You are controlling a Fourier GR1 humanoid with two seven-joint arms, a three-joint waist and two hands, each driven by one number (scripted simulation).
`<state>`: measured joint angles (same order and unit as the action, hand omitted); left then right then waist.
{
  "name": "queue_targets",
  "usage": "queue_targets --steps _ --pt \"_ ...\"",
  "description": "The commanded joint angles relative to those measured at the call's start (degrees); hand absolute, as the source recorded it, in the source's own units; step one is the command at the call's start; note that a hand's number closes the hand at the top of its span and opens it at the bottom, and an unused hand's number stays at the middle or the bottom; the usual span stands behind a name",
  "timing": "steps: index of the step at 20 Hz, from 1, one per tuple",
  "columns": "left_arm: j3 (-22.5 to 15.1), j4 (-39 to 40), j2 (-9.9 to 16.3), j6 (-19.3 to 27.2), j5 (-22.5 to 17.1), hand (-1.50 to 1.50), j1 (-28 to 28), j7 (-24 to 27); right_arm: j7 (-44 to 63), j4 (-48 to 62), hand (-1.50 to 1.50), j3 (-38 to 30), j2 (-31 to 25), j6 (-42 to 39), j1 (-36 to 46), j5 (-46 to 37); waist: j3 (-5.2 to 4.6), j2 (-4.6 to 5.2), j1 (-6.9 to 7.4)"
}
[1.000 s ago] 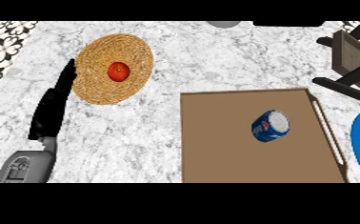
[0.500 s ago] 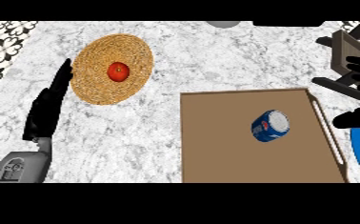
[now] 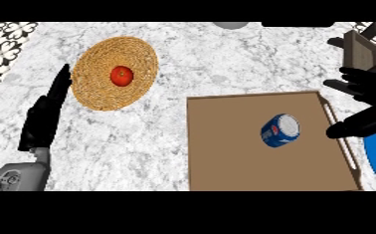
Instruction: Pick the can from the tray and place it in the tiered basket
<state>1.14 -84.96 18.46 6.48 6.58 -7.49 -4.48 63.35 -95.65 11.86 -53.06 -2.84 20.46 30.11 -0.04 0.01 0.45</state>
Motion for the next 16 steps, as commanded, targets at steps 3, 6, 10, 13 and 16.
queue_targets --steps 3,6,10,13,16 --pt "1.32 0.84 0.31 -1.43 -0.28 0.00 -1.23 -0.99 10.45 -9.33 -1.50 2.27 -0.11 2.19 -1.23 -2.79 -0.02 -0.20 -0.77" --pt "-0.49 0.19 -1.89 0.96 2.31 0.00 -1.63 -1.44 10.18 -1.19 -1.50 3.00 0.17 -2.62 5.52 -3.72 -0.01 0.04 0.15" --pt "-0.95 2.16 -2.97 0.63 2.78 0.00 -2.06 -0.02 12.59 -9.21 -1.50 6.91 1.12 2.43 2.48 -8.27 -0.03 -0.05 -0.49" --pt "1.60 2.15 -1.44 -1.22 0.81 0.00 -0.93 2.04 9.51 -4.99 -1.50 8.09 3.14 1.77 2.41 -11.18 -0.01 0.02 0.00" --pt "-0.34 -0.87 -2.41 -0.20 3.04 0.00 0.87 -0.88 13.29 -8.23 -1.50 6.39 2.35 1.84 2.29 -8.91 -0.01 -0.15 -0.28"
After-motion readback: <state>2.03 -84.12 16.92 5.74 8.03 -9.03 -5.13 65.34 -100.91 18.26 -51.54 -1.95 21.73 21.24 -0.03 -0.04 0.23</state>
